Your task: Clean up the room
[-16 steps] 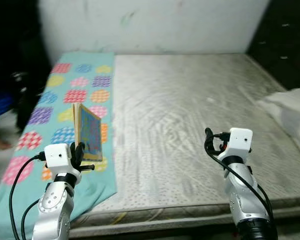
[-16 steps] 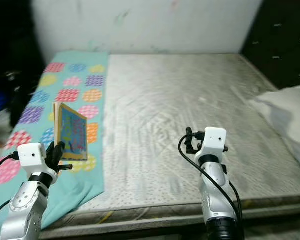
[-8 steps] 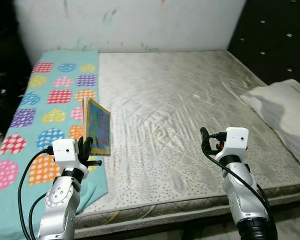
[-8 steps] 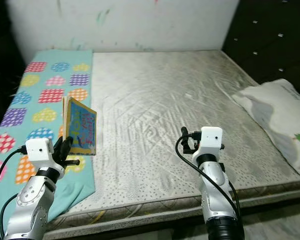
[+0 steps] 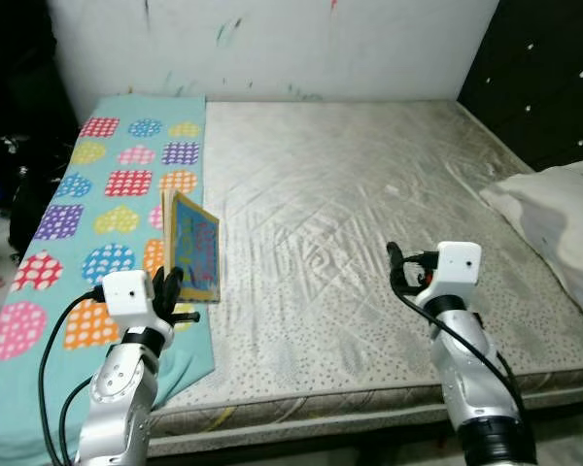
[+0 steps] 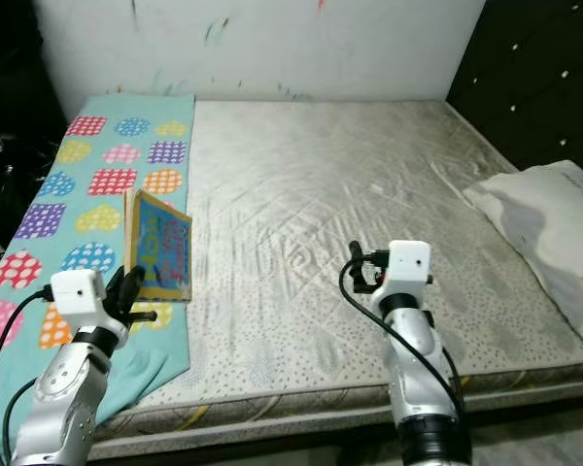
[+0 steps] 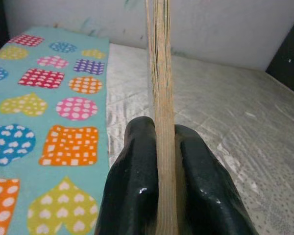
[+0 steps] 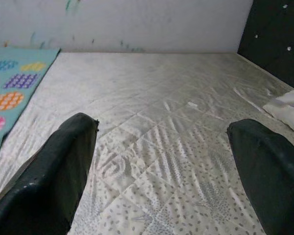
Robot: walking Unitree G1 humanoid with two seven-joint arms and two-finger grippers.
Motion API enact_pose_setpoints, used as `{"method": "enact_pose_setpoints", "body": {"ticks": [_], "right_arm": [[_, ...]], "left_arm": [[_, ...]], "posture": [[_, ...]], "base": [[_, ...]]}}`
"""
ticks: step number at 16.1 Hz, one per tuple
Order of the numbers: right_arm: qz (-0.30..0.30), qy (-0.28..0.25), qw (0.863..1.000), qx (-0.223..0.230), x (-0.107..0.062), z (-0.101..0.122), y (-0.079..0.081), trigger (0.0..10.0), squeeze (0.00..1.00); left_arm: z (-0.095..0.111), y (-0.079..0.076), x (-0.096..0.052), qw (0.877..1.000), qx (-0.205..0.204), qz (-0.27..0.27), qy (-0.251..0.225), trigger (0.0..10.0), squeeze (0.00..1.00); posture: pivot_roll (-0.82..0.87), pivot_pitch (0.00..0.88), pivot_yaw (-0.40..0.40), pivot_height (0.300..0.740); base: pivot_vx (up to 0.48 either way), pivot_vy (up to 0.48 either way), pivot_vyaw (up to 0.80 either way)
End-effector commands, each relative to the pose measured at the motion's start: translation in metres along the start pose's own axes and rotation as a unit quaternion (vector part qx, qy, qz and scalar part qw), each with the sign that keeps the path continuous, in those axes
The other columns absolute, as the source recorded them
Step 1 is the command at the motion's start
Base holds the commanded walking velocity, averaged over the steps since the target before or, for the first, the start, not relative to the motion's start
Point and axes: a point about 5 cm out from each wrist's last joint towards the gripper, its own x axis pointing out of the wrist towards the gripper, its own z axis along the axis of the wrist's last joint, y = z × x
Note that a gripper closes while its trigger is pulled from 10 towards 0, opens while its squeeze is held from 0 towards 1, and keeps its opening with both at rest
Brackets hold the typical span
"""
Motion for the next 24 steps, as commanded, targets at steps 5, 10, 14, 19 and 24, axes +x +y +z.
{"method": "enact_pose_setpoints", "body": {"ticks": [5,10,14,19,24], "right_arm": [[-0.008,0.009,1.000,0.003,-0.0013,-0.0036,-0.0029,10.0,0.00],[-0.003,0.009,1.000,0.004,-0.0011,-0.0040,-0.0013,10.0,0.00],[-0.002,0.010,1.000,0.005,-0.0012,-0.0045,-0.0008,10.0,0.00],[0.000,0.011,1.000,0.004,-0.0009,-0.0048,-0.0003,10.0,0.00],[-0.001,0.011,1.000,0.003,-0.0008,-0.0051,-0.0005,10.0,0.00]], "left_arm": [[0.0069,-0.0040,0.0042,1.000,-0.011,-0.012,-0.016,10.0,0.00],[0.0063,-0.0036,0.0050,1.000,-0.016,-0.009,-0.014,10.0,0.00],[0.0059,-0.0036,0.0052,1.000,-0.017,-0.010,-0.012,10.0,0.00],[0.0073,-0.0061,0.0060,1.000,-0.003,-0.015,-0.015,10.0,0.00],[0.0076,-0.0065,0.0063,1.000,-0.003,-0.017,-0.016,10.0,0.00]], "posture": [[-0.09,0.000,-0.030,0.740],[-0.09,0.000,-0.033,0.740],[-0.09,0.000,-0.033,0.740],[-0.09,0.000,-0.034,0.740],[-0.10,0.000,-0.034,0.740]], "base": [[0.000,0.000,-0.80],[0.000,0.000,-0.79],[0.000,0.000,-0.61],[0.000,0.000,-0.45],[0.000,-0.393,0.00]]}}
